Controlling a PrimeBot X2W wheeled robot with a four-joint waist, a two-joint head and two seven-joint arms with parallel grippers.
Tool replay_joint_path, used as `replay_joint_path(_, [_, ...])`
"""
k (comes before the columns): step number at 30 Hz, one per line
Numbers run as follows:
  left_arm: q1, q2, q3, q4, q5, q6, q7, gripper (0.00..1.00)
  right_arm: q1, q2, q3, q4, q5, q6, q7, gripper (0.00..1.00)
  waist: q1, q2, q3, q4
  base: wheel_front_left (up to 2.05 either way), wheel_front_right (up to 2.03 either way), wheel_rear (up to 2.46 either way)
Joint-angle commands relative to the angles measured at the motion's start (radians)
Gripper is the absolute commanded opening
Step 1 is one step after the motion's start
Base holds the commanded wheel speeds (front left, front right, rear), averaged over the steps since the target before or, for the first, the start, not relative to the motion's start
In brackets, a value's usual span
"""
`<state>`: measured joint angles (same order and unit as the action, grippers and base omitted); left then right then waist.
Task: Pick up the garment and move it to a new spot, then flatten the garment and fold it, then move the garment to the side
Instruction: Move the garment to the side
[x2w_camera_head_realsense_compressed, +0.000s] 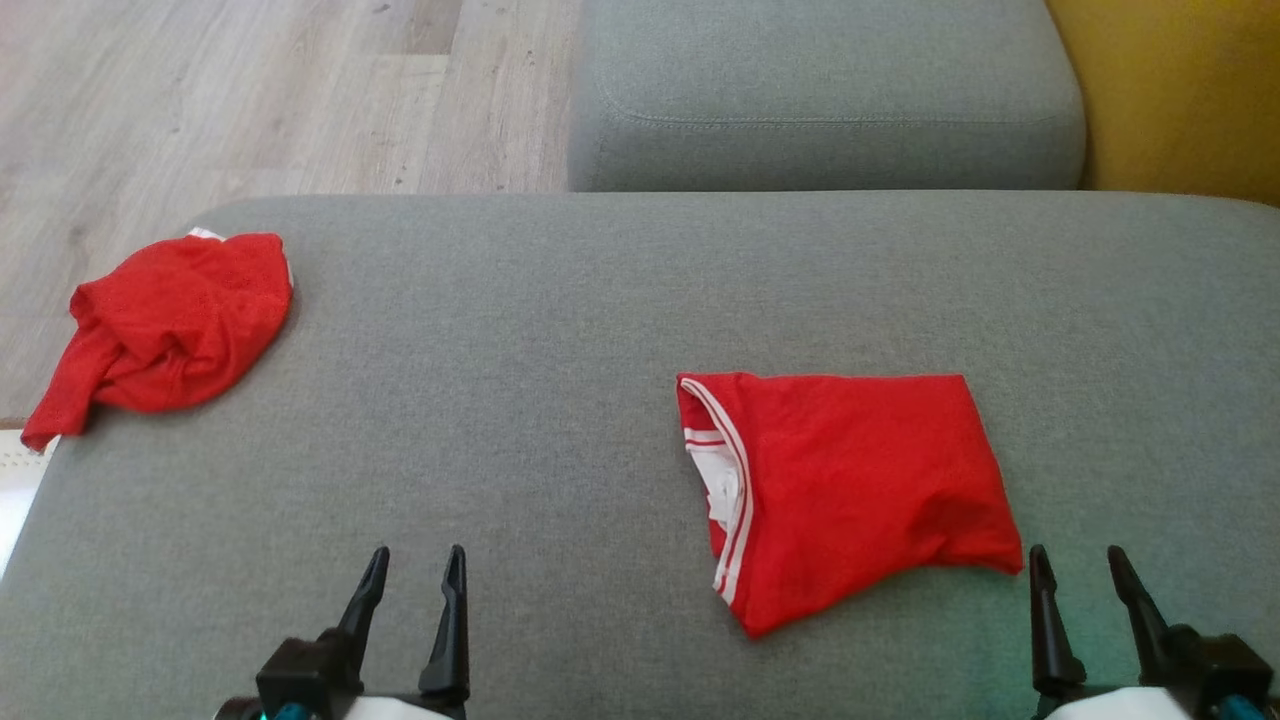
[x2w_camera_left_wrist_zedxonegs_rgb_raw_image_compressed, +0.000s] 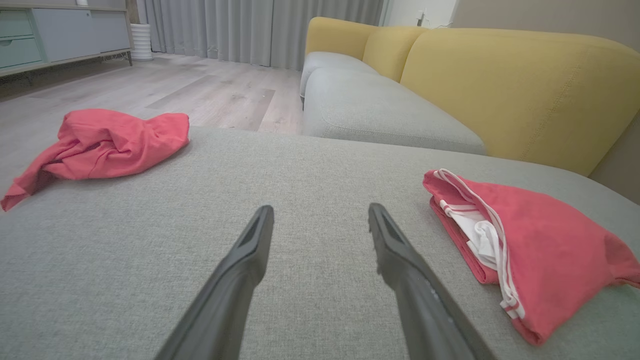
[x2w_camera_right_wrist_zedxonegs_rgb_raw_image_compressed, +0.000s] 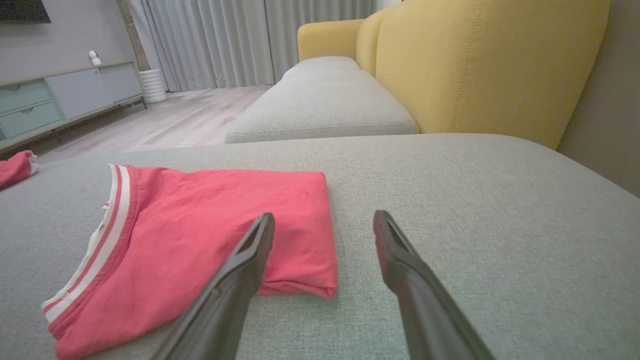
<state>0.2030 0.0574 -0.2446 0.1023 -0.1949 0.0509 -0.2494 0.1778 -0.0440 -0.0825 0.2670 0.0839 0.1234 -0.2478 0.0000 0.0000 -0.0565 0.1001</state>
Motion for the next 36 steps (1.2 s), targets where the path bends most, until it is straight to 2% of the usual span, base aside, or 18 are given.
replay_joint_path(1, [-0.034,-0.007,0.035,-0.027,0.006,-0.007,-0.012,1.00,-0.040,-0.007,0.023,-0.031,0.029,0.007,-0.004,1.00,0.0000,0.0000,0.002,-0.001,0.00,0.00,0.00])
replay_joint_path(6, [-0.036,-0.007,0.033,-0.024,0.007,-0.008,-0.012,1.00,-0.096,-0.012,0.039,-0.074,0.097,0.007,0.099,1.00,0.0000,0.0000,0.009,-0.004,0.00,0.00,0.00])
replay_joint_path(12, [-0.048,-0.007,0.019,-0.022,0.007,-0.010,-0.012,1.00,-0.245,-0.071,0.038,-0.134,0.257,0.007,0.435,1.00,0.0000,0.0000,0.042,-0.002,0.00,0.00,0.00])
replay_joint_path(15, [-0.064,-0.007,0.006,-0.020,0.006,-0.013,-0.012,1.00,-0.321,-0.092,0.025,-0.097,0.306,0.007,0.609,1.00,0.0000,0.0000,0.074,0.009,0.00,0.00,0.00])
replay_joint_path(18, [-0.088,-0.007,-0.009,-0.017,0.005,-0.016,-0.012,1.00,-0.388,-0.102,0.013,-0.024,0.317,0.007,0.727,1.00,0.0000,0.0000,0.106,0.027,0.00,0.00,0.00])
replay_joint_path(21, [-0.113,-0.007,-0.022,-0.013,-0.001,-0.013,-0.012,1.00,-0.437,-0.111,-0.001,0.062,0.301,0.007,0.787,1.00,0.0000,0.0000,0.135,0.050,0.00,0.00,0.00])
replay_joint_path(29, [-0.154,-0.007,-0.043,-0.015,-0.013,0.001,-0.012,1.00,-0.535,-0.119,-0.009,0.246,0.243,0.007,0.836,1.00,0.0000,0.0000,0.186,0.081,0.00,0.00,0.00])
replay_joint_path(31, [-0.159,-0.007,-0.044,-0.017,-0.016,0.005,-0.012,1.00,-0.560,-0.116,-0.017,0.278,0.255,0.007,0.846,0.00,0.0000,0.0000,0.198,0.075,0.00,0.00,0.00])
replay_joint_path(36, [-0.177,-0.007,-0.043,-0.032,-0.020,0.012,-0.012,1.00,-0.655,-0.135,-0.051,0.300,0.251,0.007,0.779,0.00,0.0000,0.0000,0.241,0.029,0.00,0.00,0.00])
